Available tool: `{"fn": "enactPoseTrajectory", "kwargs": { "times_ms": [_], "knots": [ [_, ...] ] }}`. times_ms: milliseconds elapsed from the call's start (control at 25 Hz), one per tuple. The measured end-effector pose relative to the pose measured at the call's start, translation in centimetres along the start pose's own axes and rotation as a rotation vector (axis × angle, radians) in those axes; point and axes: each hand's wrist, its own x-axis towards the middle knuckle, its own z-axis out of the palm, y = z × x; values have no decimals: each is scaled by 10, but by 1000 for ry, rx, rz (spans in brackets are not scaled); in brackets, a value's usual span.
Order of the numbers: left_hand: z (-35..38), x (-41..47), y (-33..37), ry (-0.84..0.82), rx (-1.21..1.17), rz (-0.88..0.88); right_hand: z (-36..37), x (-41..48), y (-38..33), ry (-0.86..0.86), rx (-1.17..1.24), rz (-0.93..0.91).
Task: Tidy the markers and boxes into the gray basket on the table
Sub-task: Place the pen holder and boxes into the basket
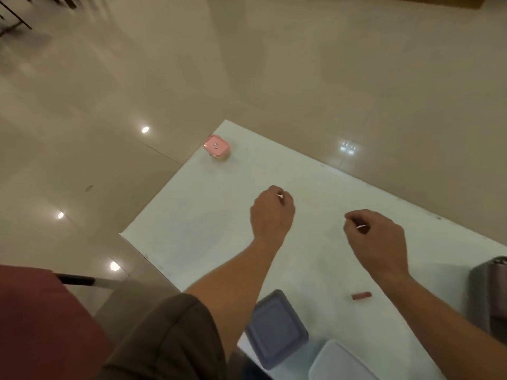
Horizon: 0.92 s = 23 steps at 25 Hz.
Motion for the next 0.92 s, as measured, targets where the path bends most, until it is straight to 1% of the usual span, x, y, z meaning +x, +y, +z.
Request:
{"fn": "enactPoseTrajectory", "kwargs": {
  "times_ms": [200,280,360,480,640,760,840,920],
  "knots": [
    [-51,108,-56,152,-44,-65,89,41,-62,-90,57,-3],
    [-63,156,-73,205,-87,-150,124,60,-84,-104,83,16],
    [-69,195,-87,219,-133,-254,152,77,-99,-119,103,35],
    [-70,232,-103,229,-173,-313,181,96,-113,-161,118,66],
    [-68,282,-126,142,-257,-379,215,123,-127,-205,193,140],
    [-54,309,-145,77,-361,-393,243,141,-138,-317,302,270],
    [-53,310,-144,21,-391,-378,262,152,-146,-410,364,334],
    [-58,294,-127,-49,-456,-344,277,160,-153,-466,439,388]
  ]
}}
